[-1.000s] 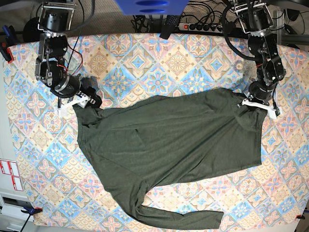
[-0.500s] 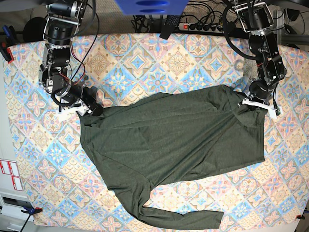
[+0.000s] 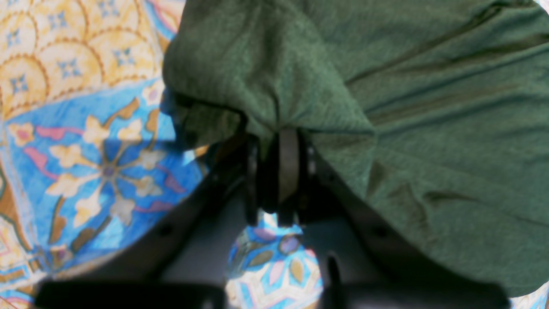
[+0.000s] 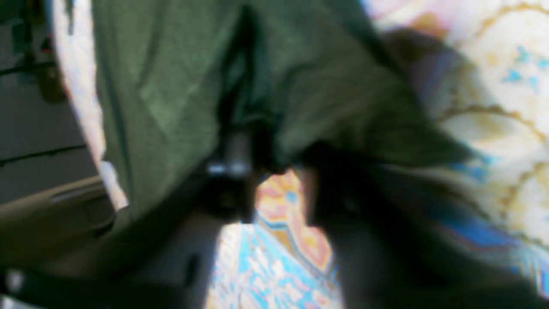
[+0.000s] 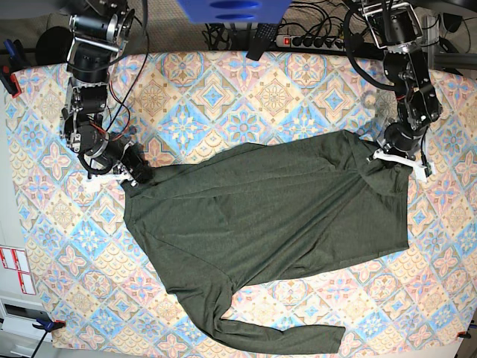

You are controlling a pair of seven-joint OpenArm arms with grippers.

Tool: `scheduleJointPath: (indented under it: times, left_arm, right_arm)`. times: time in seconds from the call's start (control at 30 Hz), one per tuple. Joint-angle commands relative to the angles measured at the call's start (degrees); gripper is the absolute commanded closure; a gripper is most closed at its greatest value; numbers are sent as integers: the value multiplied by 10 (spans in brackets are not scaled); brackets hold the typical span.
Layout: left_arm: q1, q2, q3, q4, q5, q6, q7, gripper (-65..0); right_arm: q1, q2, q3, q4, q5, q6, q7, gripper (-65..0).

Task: Fold the T-shirt properly
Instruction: 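Pull the shirt shoulders apart with both grippers toward the table edge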

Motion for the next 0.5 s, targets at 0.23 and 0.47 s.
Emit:
scheduleJointPath:
  times: [0.23, 0.47]
  left_arm:
    - [20, -8, -3, 63, -2, -2, -9, 0]
    - [43, -33, -3, 67, -2, -3, -9, 0]
  right_arm:
    - [-12, 9, 53, 13, 4, 3, -17, -35]
    - [-70, 23, 118, 83, 4, 3, -41, -35]
